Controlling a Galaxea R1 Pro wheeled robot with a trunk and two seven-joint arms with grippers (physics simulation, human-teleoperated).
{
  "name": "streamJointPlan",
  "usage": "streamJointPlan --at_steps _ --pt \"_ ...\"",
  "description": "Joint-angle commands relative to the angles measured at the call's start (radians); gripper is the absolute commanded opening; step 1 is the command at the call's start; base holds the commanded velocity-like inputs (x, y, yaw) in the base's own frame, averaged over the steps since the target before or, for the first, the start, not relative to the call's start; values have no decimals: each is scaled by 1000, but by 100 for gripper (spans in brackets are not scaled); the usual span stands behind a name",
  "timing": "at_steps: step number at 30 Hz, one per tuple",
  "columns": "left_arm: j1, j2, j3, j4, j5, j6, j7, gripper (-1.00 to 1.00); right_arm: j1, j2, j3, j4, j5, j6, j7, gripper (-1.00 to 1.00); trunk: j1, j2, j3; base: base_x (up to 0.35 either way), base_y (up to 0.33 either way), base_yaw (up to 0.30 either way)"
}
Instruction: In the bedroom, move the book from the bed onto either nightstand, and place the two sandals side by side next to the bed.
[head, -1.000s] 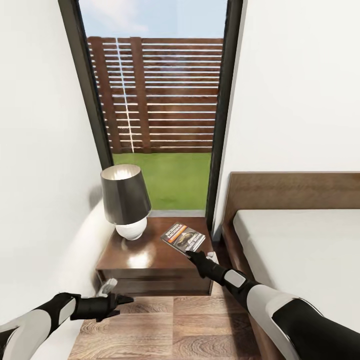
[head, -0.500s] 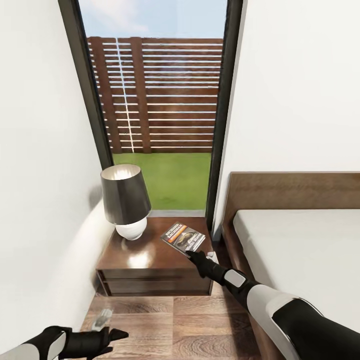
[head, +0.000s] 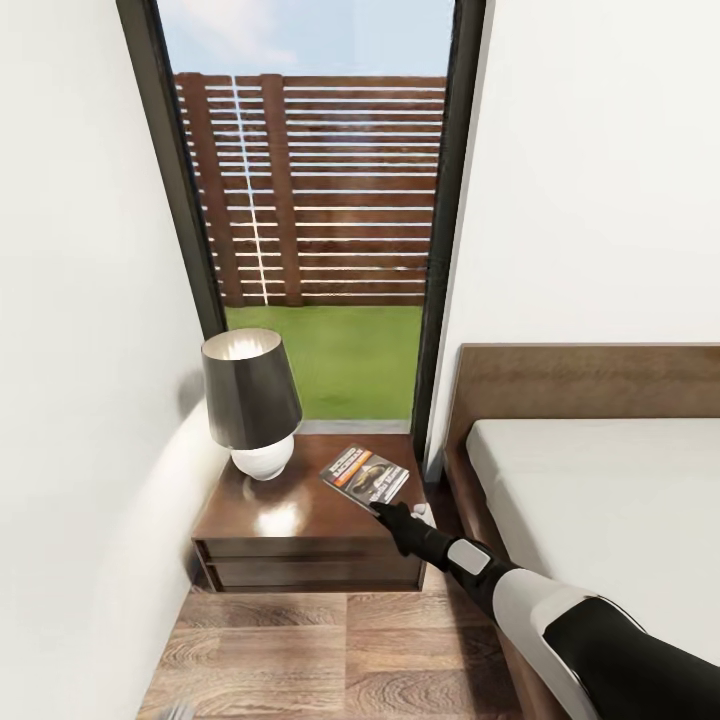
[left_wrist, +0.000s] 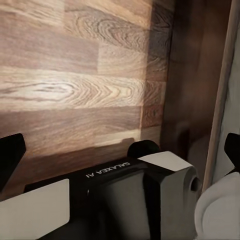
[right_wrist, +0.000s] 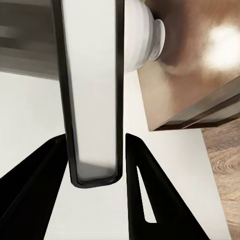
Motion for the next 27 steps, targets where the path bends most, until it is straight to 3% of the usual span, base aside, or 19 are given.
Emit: streamJointPlan --at_steps 1,9,27 --pt "2 1 9 -1 -6 3 -2 100 -1 0 6 1 -11 6 2 -100 0 0 -1 0 0 0" --pt "23 10 11 0 -6 -36 6 100 -1 1 6 -1 -11 6 2 -100 0 0 -1 0 0 0" --pt "127 14 11 -1 -6 -116 11 100 -1 -2 3 -3 -12 6 2 -100 0 0 -1 0 0 0"
